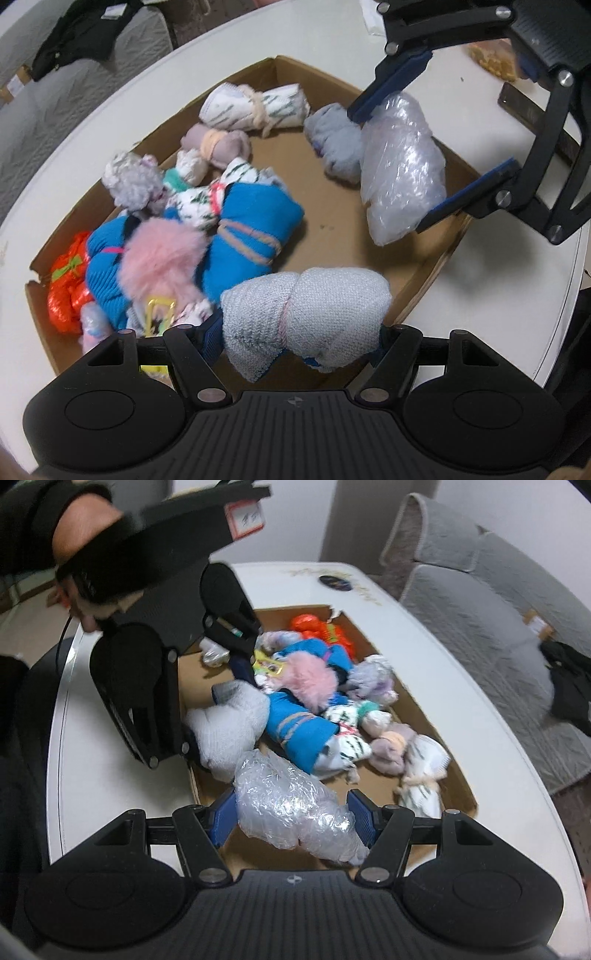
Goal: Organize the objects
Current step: 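Carry both bundles into the box and open both tools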
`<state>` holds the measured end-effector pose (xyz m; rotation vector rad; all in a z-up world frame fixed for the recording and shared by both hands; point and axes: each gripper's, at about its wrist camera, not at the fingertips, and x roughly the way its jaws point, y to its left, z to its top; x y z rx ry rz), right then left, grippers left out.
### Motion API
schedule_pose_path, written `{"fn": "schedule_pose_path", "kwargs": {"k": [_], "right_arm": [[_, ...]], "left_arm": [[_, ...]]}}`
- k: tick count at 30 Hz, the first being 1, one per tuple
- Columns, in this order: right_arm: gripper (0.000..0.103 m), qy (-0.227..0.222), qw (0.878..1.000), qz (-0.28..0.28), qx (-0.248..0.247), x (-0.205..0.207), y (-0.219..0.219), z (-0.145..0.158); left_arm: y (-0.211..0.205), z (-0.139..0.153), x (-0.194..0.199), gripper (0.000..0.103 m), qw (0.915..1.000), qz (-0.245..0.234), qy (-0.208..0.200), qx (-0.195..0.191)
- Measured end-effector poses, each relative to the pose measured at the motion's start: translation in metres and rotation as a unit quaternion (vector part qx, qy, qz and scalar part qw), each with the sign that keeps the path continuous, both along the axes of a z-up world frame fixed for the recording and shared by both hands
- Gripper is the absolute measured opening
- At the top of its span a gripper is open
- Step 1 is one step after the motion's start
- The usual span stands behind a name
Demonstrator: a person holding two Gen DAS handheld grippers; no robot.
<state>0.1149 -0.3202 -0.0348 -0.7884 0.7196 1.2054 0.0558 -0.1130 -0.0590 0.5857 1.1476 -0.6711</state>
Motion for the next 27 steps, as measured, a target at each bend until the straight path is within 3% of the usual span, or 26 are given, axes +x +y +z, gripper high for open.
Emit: {"fn": "schedule_pose_path", "kwargs": {"k": [9, 27], "right_arm": [[0.060, 0.028, 0.998, 0.034, -0.042, 0.012, 0.020, -0.017], [0.062, 0.055, 0.995, 0.032, -0.071, 0.020, 0.028, -0.041]], "left_arm": [[0.009, -0.006, 0.001, 0.076, 0.9993, 0.037, 0.000, -0.010], [0.021, -0.012, -0.009, 0.078, 0.9893, 0.131, -0.005, -0.063]]}}
